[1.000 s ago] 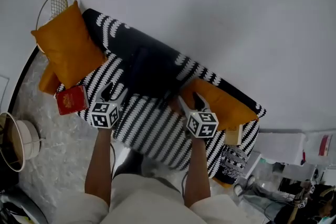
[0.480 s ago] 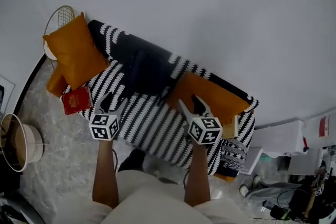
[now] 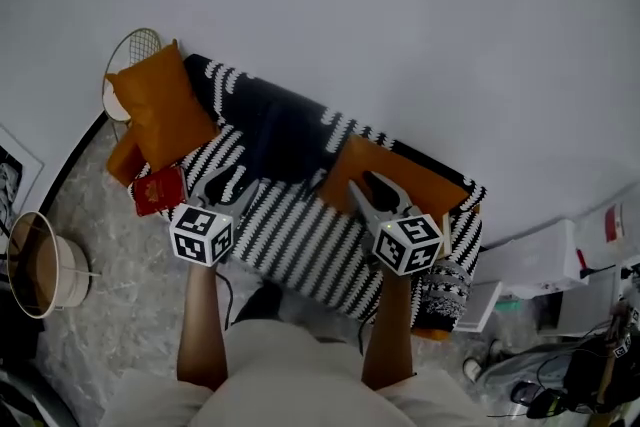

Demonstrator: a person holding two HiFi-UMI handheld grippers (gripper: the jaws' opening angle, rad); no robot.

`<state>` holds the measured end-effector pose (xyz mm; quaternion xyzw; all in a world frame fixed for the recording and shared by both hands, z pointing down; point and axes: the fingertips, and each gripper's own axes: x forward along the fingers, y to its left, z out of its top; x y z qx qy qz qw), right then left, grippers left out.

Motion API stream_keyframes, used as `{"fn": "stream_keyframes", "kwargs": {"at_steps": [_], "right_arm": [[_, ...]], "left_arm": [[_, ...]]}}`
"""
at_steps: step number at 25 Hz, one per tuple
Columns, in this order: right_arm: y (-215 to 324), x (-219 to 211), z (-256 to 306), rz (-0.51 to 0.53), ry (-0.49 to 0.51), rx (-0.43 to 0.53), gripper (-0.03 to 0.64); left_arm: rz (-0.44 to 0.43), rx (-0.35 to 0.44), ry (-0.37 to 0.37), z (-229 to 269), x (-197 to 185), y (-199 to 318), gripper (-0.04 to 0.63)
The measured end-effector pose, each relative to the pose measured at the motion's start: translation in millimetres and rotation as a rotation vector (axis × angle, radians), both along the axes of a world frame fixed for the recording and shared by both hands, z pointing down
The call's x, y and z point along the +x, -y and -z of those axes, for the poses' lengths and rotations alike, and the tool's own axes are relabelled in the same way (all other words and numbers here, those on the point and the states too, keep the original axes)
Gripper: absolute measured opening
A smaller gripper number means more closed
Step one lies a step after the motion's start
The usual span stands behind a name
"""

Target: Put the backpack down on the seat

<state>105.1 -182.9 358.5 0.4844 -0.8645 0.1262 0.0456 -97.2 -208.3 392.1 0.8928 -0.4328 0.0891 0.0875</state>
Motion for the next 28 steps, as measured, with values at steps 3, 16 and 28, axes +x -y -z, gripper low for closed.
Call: {"fn": "stream_keyframes", "kwargs": {"at_steps": [3, 16, 28], "right_arm": [[-28.4, 1.2, 22.9, 0.025, -0.005, 0.034, 0.132], [-118.3, 8.5, 78.8, 0.014, -0.006, 0.118, 0.006], [-189.4, -5.3, 96.9, 0.069, -0.029, 0.175, 0.006]], "left_arm": [[-0.055, 0.019, 0.007, 17.4, 11.2, -31.1, 0.166], [-0.147, 0.202, 0.002, 82.4, 29.6, -143.3, 0.005], [-0.183, 0.256, 0.005, 105.2, 31.9, -198.5, 0.005]]}}
